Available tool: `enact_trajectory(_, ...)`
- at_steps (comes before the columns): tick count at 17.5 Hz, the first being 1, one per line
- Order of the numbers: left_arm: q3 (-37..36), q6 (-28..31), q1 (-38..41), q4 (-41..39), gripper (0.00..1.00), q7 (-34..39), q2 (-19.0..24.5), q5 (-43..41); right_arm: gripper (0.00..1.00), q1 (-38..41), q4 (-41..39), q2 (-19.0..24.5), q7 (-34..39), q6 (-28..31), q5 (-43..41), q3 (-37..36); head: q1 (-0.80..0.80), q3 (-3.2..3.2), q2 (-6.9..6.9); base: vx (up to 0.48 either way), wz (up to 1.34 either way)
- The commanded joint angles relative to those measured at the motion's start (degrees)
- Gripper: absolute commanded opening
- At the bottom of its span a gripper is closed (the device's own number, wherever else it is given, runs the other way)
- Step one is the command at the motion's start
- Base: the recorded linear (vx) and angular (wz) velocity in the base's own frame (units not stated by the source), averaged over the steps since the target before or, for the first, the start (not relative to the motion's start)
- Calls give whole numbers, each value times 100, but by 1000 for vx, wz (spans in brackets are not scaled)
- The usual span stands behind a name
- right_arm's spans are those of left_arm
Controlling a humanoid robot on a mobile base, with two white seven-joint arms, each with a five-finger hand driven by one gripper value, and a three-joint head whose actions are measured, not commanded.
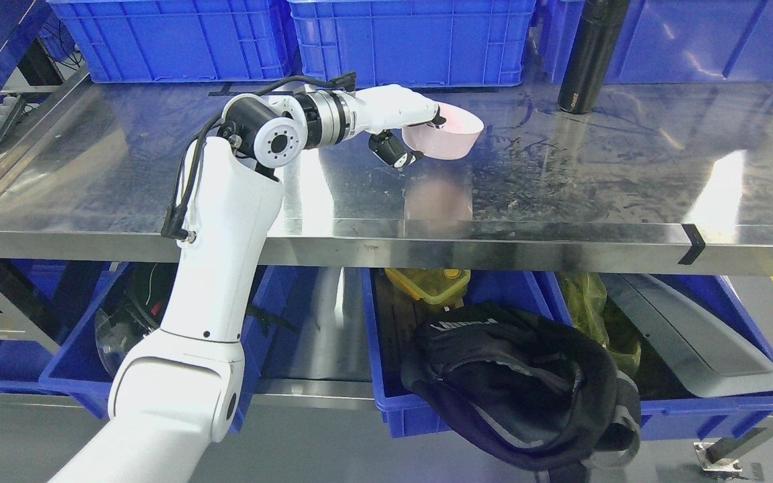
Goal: Stack pink IKEA bowl on shelf middle layer
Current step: 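Hold the pink bowl in the left hand while the robot turns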
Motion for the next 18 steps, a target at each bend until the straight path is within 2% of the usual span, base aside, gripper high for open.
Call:
enact_trajectory(1,1339,-714,391,-1616,1,4,99,35,100,132,-100,-100,-1,-2,1,0,0,0,0,0,0)
enact_trajectory(6,1542,-1066,805,-1802,1,30,99,62,100,132,-100,-100,-1,-2,1,0,0,0,0,-7,60)
enact_trajectory(18,1480,-1085,805,-1855,1,57,99,70,100,132,-100,-100,-1,-2,1,-8,0,0,0,-46,508)
